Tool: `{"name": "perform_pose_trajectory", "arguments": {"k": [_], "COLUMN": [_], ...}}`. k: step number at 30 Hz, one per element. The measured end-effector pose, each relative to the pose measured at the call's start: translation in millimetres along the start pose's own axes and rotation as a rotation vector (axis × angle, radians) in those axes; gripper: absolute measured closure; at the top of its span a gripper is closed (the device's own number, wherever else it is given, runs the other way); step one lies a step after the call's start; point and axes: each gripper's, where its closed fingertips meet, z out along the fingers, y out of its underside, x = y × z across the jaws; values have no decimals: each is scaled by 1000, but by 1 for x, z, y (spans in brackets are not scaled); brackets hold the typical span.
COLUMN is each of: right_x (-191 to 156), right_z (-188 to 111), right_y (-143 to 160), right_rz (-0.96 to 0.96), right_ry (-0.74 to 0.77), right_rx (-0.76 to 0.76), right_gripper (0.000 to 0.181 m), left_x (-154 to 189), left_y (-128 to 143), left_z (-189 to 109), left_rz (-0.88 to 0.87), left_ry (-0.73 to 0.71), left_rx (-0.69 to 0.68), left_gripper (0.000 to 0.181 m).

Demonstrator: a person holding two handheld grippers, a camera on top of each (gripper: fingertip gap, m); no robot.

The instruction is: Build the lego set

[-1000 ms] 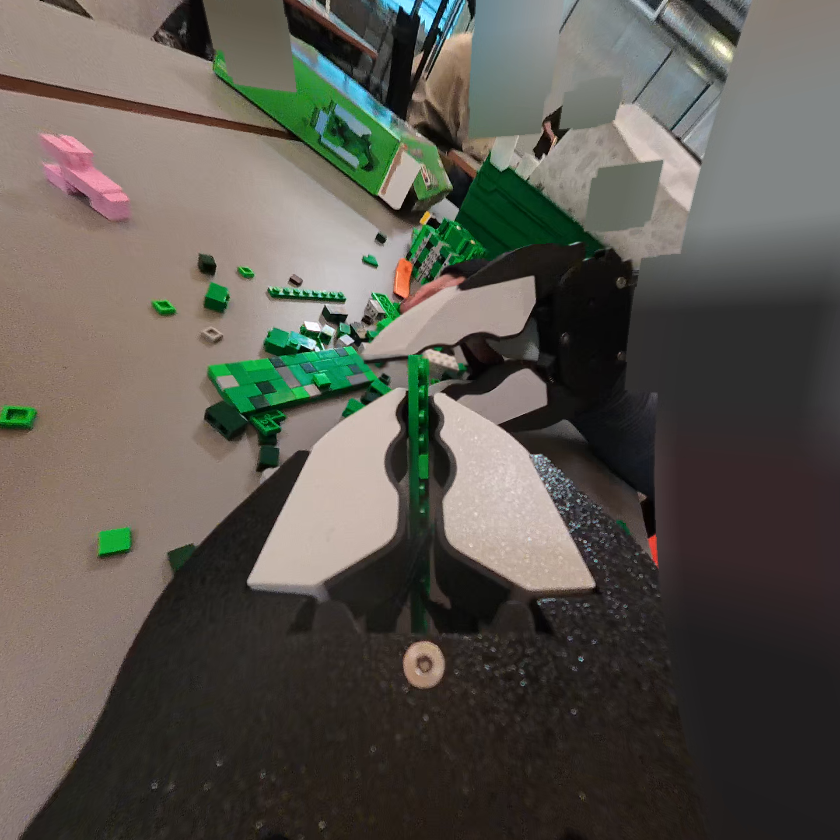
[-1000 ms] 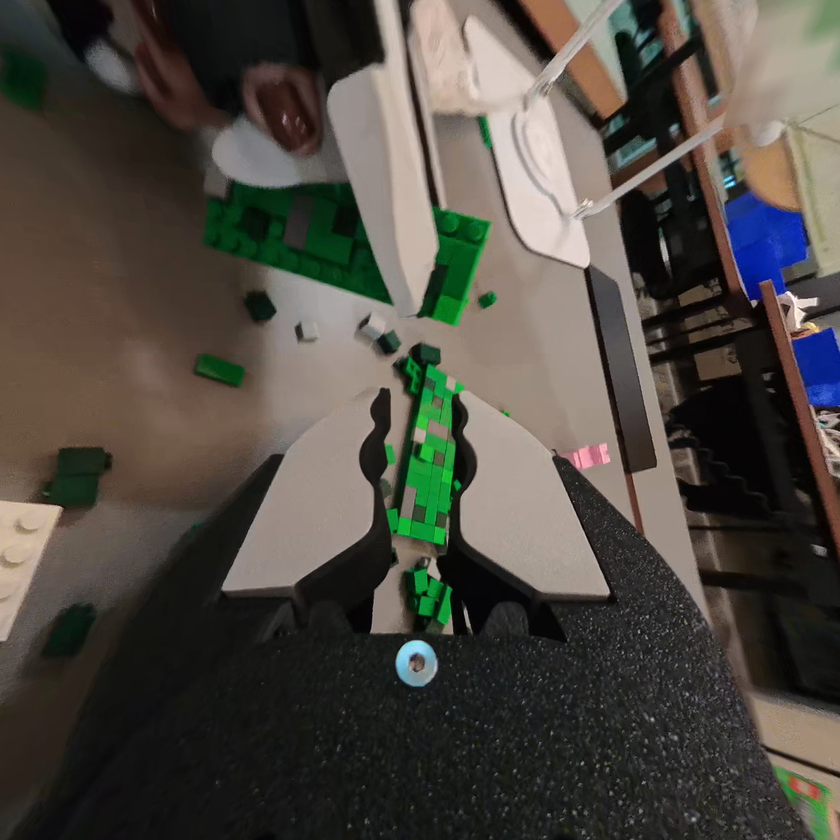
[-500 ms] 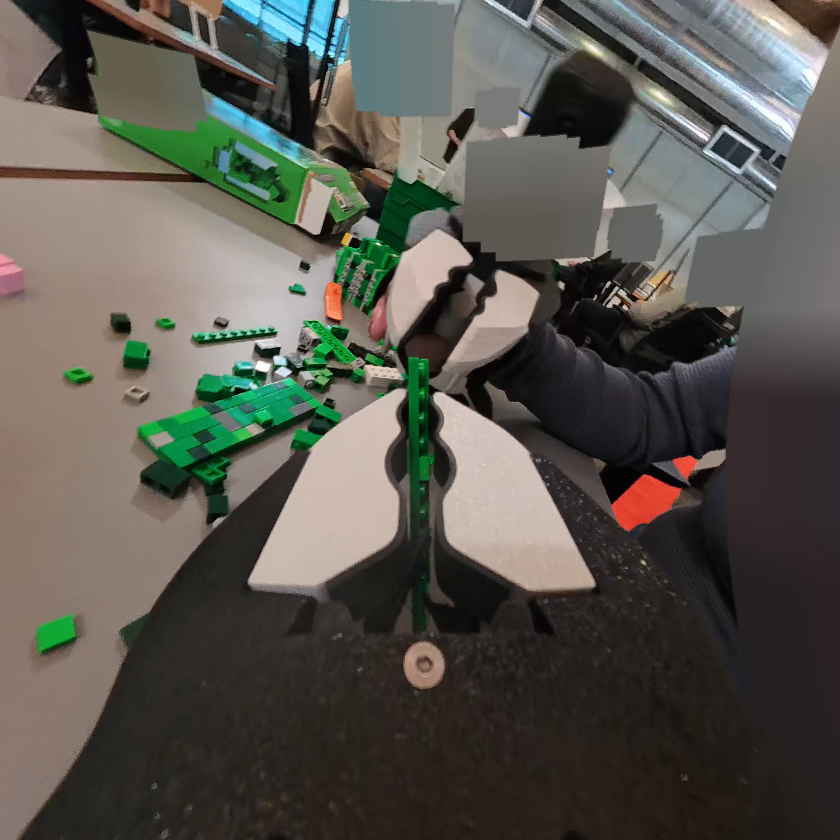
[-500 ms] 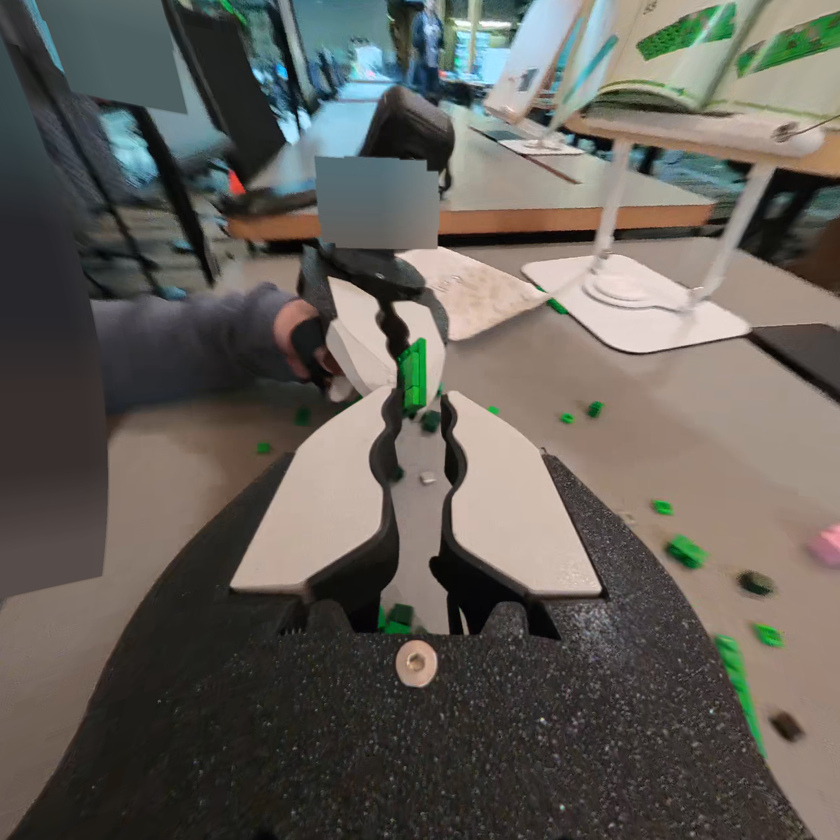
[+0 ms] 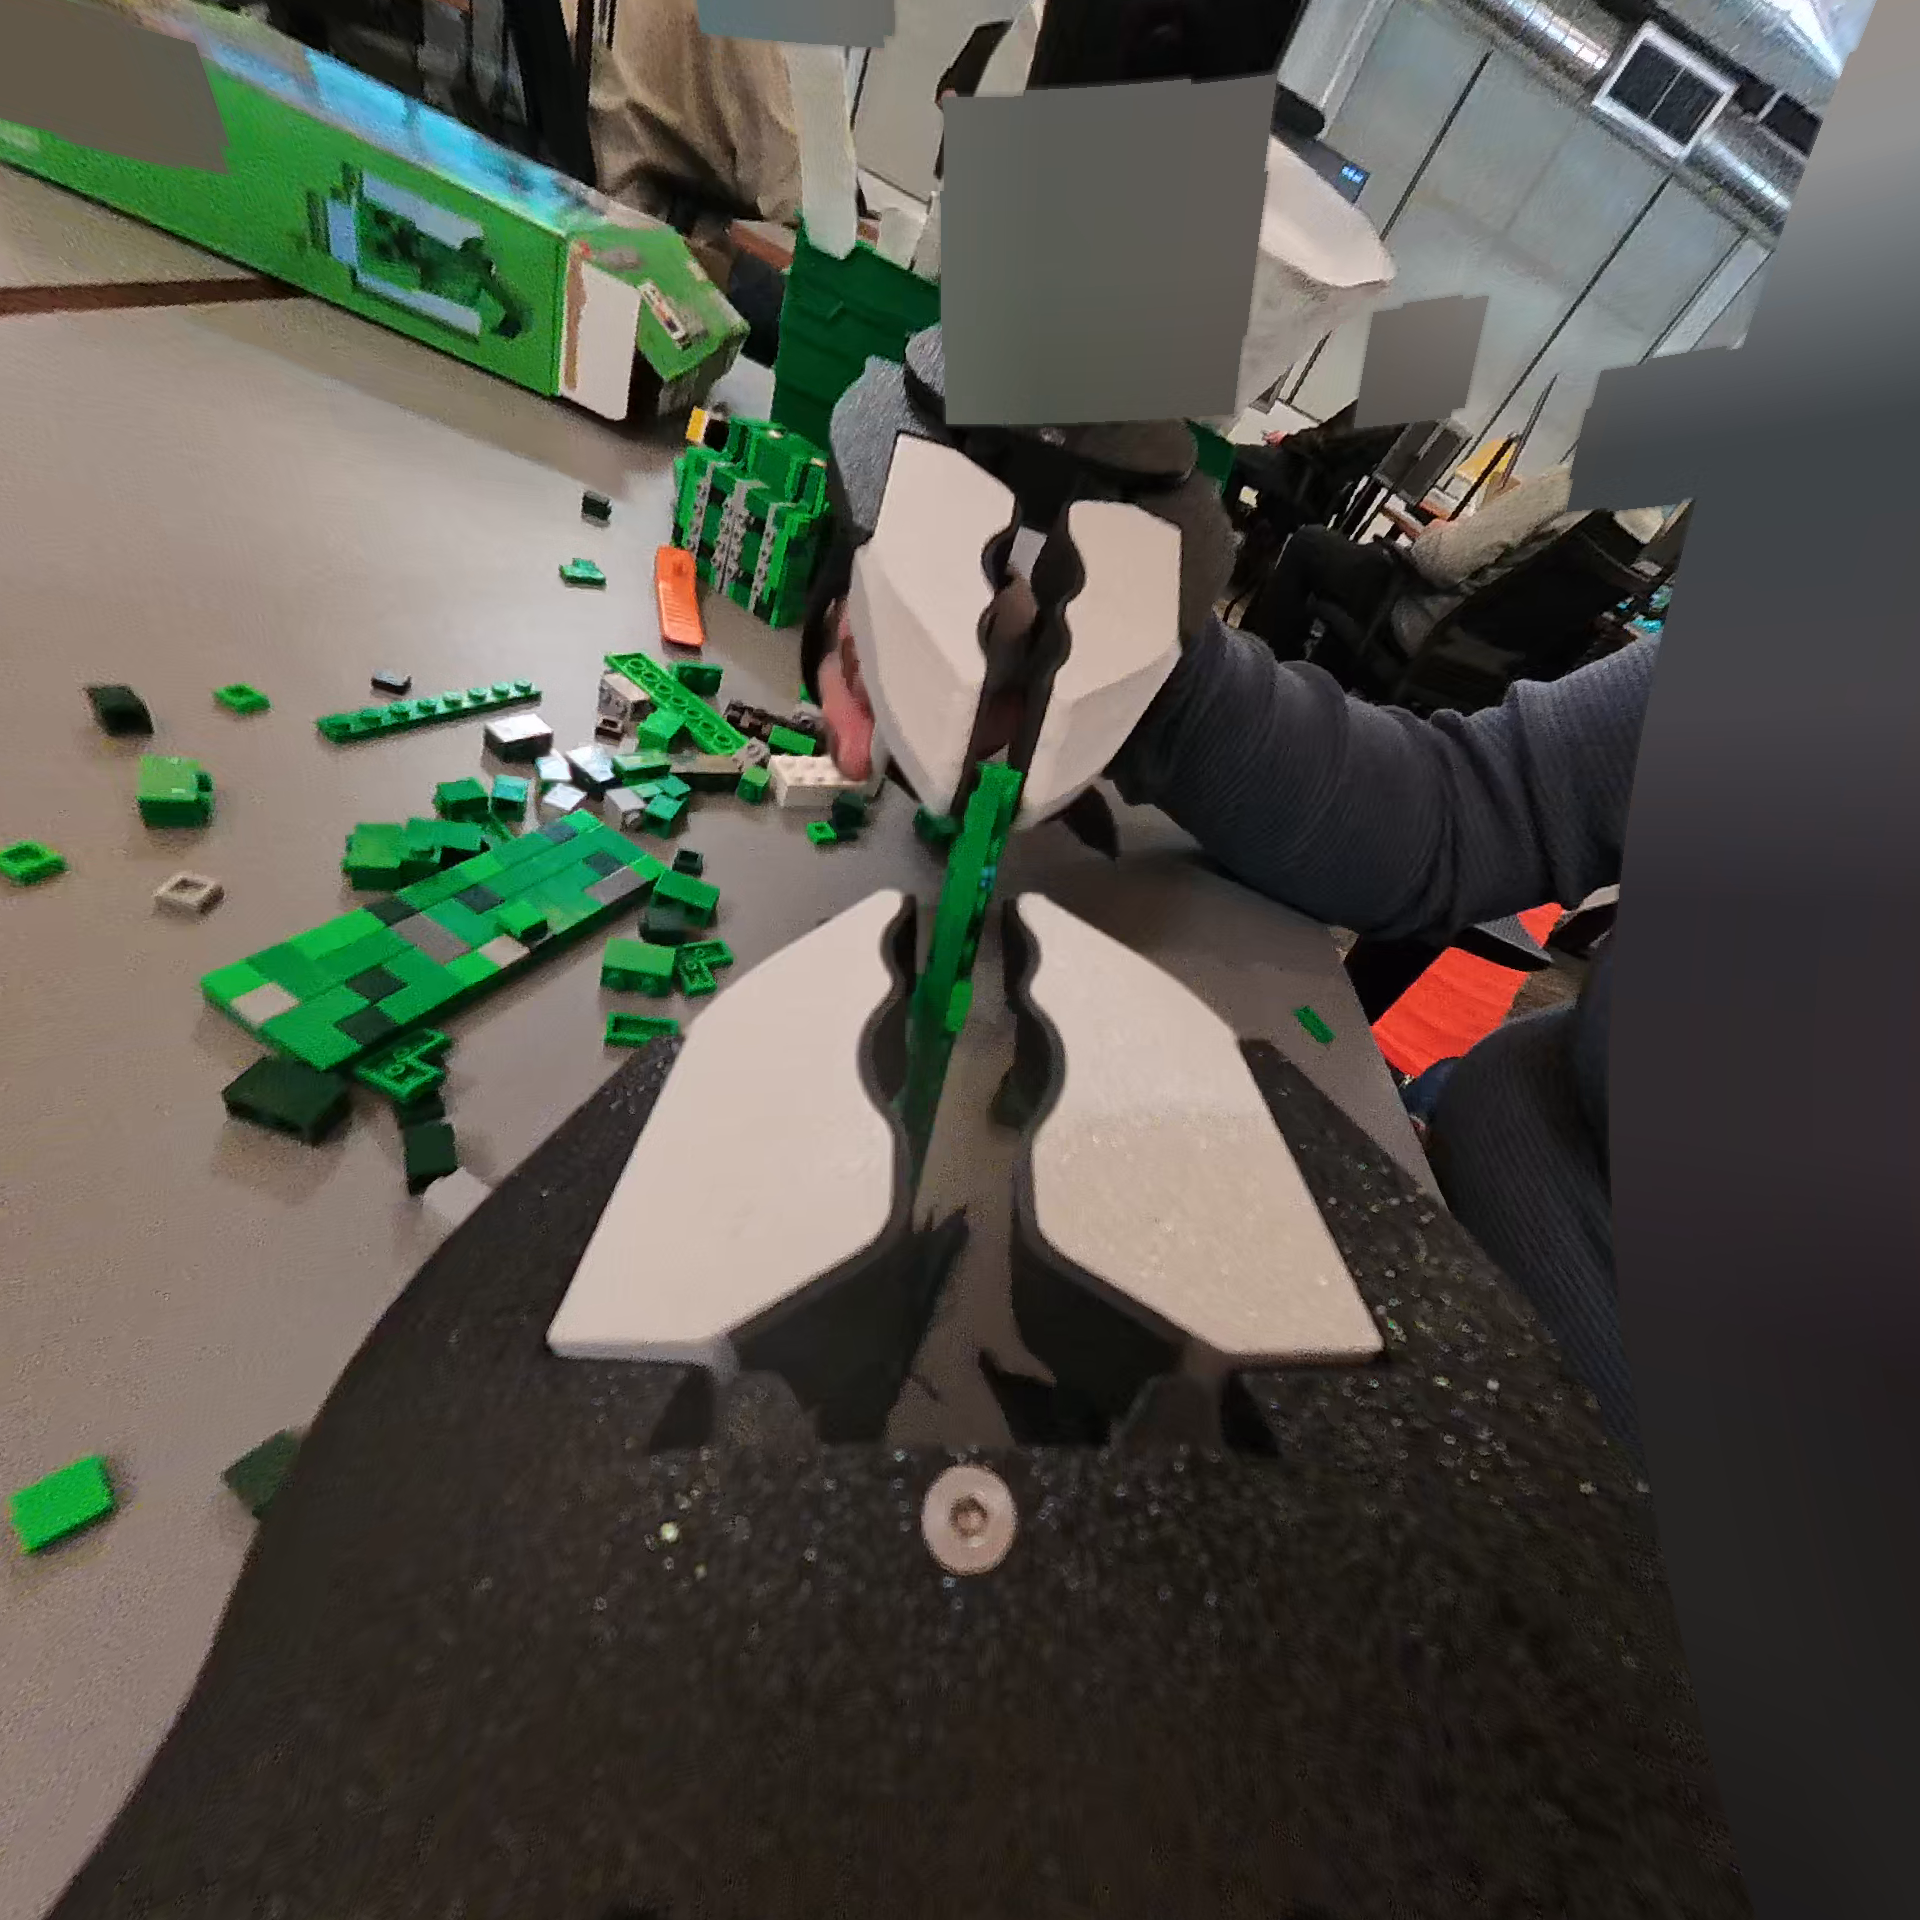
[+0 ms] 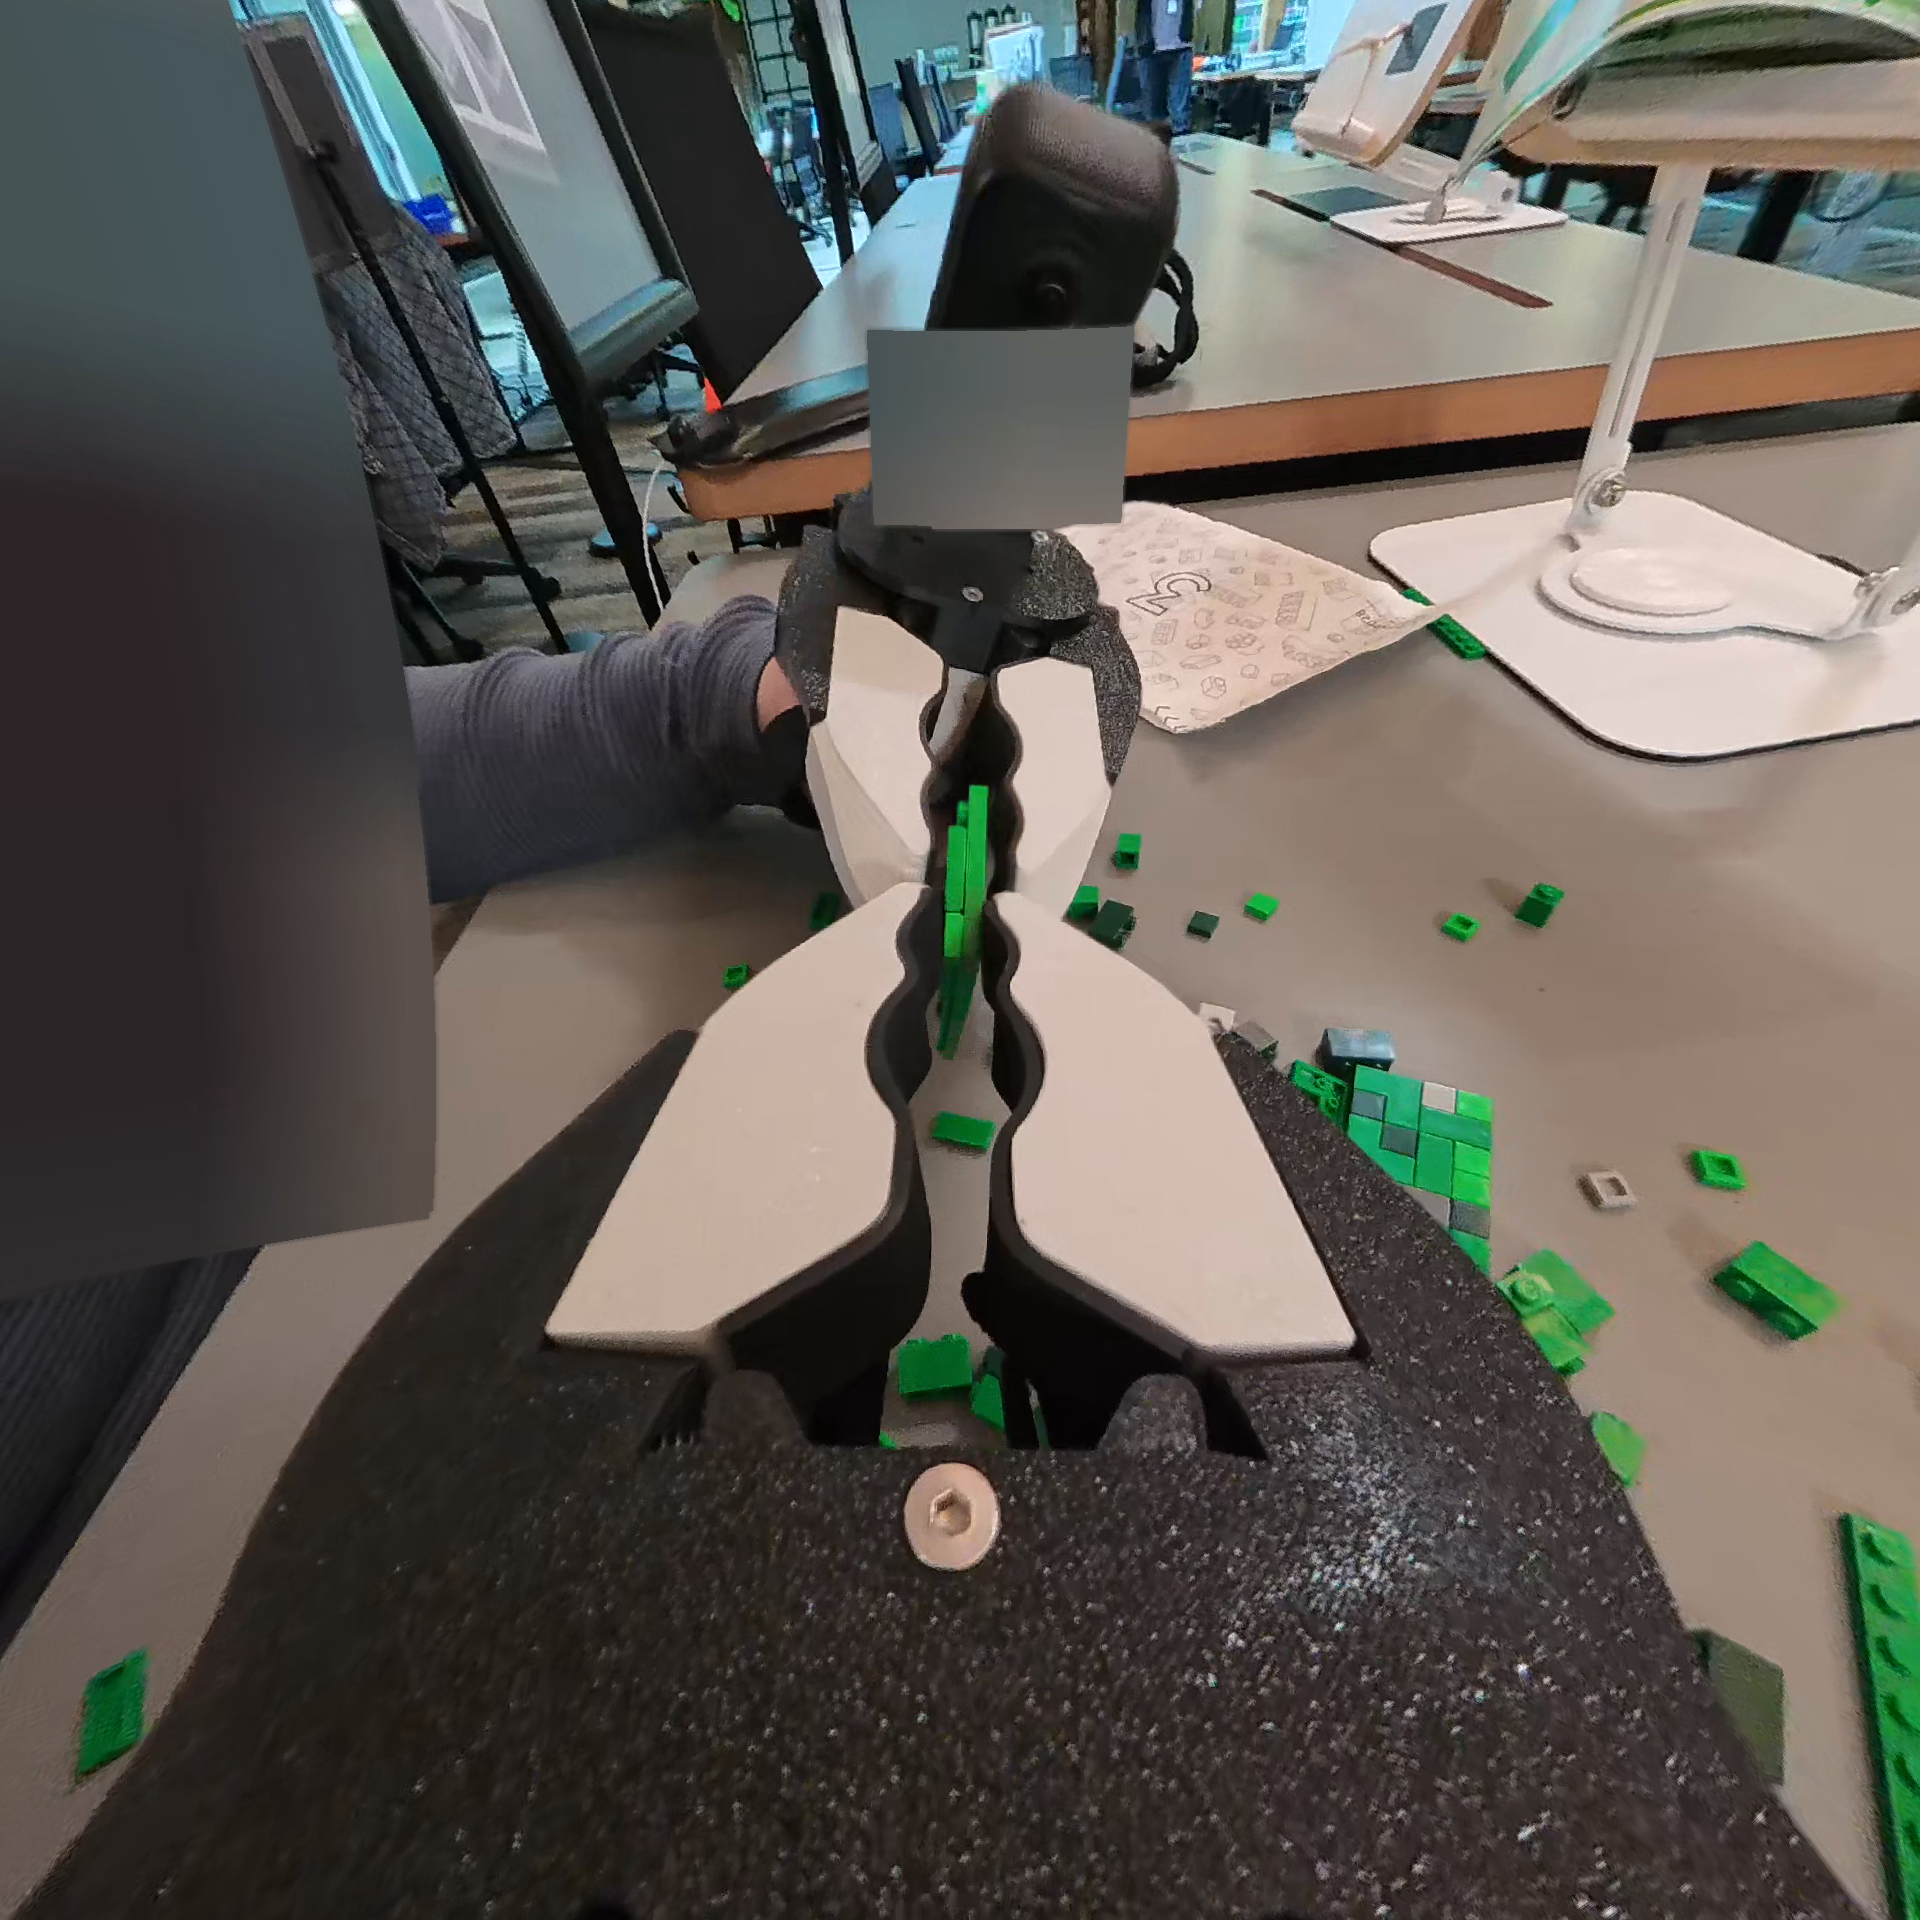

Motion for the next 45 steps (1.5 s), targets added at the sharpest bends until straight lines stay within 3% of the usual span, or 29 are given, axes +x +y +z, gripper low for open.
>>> {"name": "perform_pose_trajectory", "arguments": {"k": [7,9,14,16,22,27,37,41,45], "right_x": [2,12,23,22,17,17,-15,-7,12], "right_z": [-6,-5,2,6,2,3,-7,-6,-8], "right_y": [-3,-2,9,12,9,13,17,13,1], "right_rz": [25,-47,-336,-382,-256,-308,-74,-71,-59], "right_ry": [-4,89,289,309,218,228,-102,-60,52], "right_rx": [19,8,-156,-193,-128,-168,-82,-44,47], "right_gripper": [174,173,148,156,169,170,175,175,175], "left_x": [5,-1,-12,-14,-9,-13,6,4,-12], "left_y": [-5,-6,-2,2,6,9,18,16,1], "left_z": [-2,-2,-3,-2,2,2,9,9,2], "left_rz": [30,-32,-161,-152,-48,5,344,268,219], "left_ry": [16,-10,-34,-54,-74,-126,-113,-101,-199], "left_rx": [33,43,43,15,-37,-77,-184,-155,-62], "left_gripper": [176,176,176,176,176,176,176,176,171]}}
